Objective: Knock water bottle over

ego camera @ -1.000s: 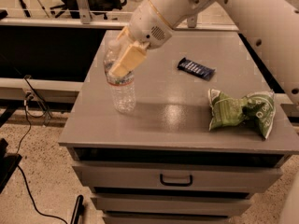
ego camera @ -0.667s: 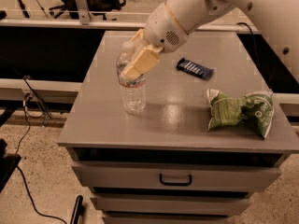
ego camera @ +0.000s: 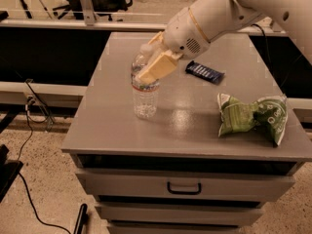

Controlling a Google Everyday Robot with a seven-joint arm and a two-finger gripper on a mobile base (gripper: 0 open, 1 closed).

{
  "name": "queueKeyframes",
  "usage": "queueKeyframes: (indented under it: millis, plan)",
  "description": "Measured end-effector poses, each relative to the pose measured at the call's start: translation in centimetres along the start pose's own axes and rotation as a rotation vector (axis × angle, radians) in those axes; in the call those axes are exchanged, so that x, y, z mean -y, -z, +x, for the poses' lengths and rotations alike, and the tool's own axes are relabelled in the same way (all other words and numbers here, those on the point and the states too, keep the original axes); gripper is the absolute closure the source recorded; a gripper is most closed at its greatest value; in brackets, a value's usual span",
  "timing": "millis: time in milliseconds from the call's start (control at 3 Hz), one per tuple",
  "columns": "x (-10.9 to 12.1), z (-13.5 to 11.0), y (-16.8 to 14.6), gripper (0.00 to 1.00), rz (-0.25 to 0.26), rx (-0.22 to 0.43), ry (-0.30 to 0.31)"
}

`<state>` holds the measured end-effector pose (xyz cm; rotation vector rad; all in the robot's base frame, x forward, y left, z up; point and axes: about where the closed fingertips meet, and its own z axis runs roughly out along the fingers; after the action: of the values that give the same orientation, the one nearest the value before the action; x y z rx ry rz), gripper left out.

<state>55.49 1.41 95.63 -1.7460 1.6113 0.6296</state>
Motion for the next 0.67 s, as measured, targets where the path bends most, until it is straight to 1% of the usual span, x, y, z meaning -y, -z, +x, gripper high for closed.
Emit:
queueKeyframes:
  millis: [333,667]
  plan:
    - [0.0,0.0,1.0,1.0,0.007,-0.108,0.022]
    - [0.4,-0.2,3.2,1.0,0.007,-0.282,0.062]
